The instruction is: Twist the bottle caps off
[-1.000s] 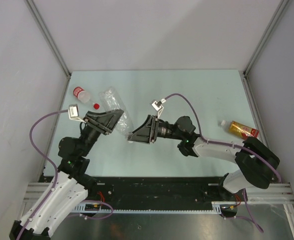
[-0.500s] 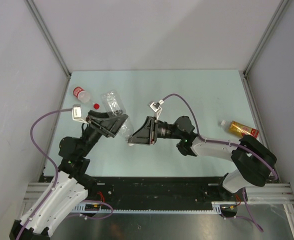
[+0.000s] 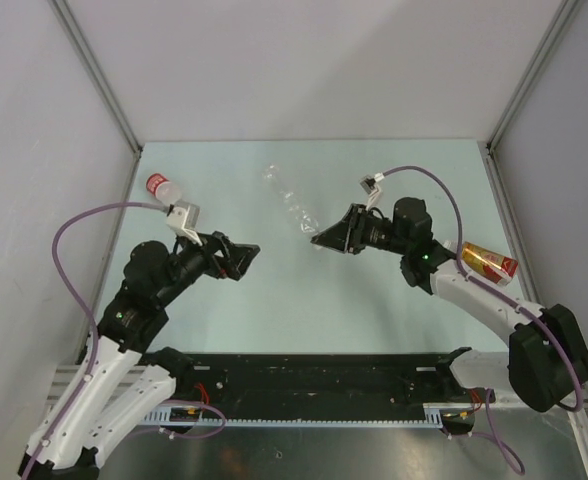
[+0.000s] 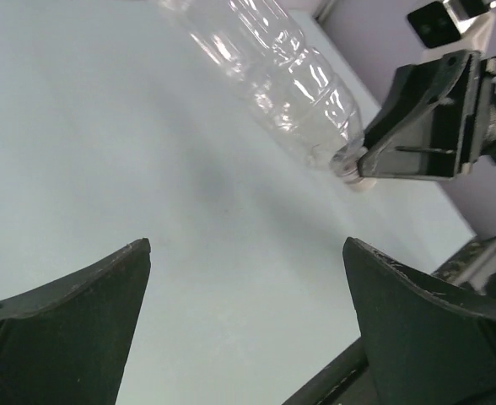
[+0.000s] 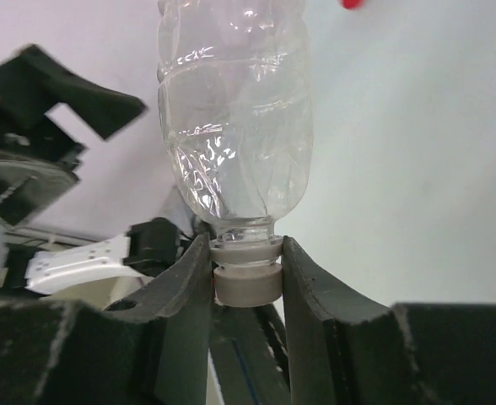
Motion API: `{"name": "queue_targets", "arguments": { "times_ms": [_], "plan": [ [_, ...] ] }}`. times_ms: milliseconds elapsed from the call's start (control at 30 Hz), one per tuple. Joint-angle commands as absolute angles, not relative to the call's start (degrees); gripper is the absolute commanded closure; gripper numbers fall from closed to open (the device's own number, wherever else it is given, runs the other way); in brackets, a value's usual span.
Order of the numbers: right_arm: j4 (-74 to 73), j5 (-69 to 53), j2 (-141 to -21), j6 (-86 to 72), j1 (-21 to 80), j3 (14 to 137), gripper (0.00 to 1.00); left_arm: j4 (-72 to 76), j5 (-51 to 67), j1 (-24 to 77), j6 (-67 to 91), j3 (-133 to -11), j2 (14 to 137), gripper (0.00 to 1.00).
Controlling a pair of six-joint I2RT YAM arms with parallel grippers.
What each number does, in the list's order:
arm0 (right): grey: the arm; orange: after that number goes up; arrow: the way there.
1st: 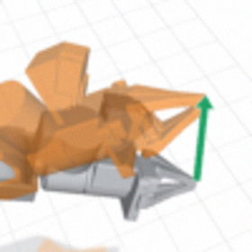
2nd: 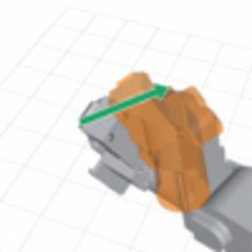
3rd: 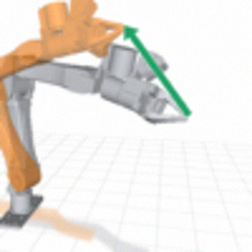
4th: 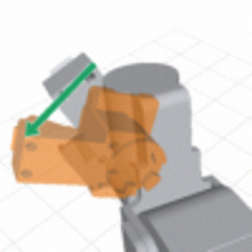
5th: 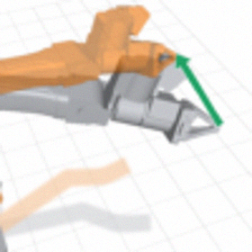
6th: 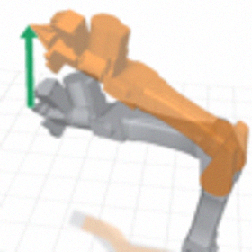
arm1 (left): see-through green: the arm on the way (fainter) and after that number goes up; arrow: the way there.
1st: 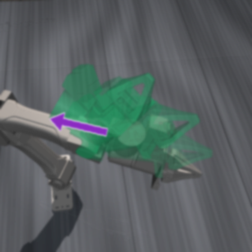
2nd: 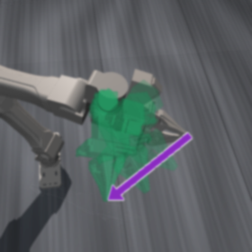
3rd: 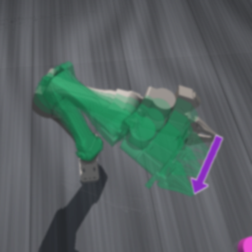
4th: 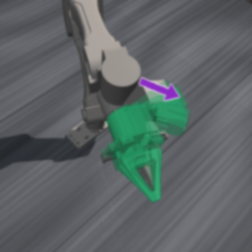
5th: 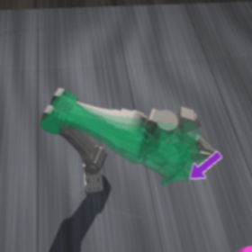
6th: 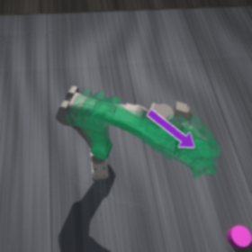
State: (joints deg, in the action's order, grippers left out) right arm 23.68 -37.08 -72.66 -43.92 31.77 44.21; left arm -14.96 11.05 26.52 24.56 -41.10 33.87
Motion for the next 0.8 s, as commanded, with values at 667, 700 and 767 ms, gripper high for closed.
{"name": "queue_targets", "arguments": {
  "times_ms": [667, 700, 767],
  "plan": [
    [-16.2, -48.4, -72.5, -18.4, 29.4, 46.1, 1.00, -38.2, -20.5, 65.8, -16.5, -58.5, 54.8, 0.01],
    [-16.8, -49.2, -72.3, -17.7, 29.7, 46.1, 1.00, -38.1, -17.2, 65.9, -17.9, -58.3, 53.8, 0.01],
    [-18.1, -51.4, -72.0, -16.4, 30.9, 46.1, 1.00, -38.1, -9.8, 65.9, -22.3, -56.9, 50.9, 0.01]
  ]
}}
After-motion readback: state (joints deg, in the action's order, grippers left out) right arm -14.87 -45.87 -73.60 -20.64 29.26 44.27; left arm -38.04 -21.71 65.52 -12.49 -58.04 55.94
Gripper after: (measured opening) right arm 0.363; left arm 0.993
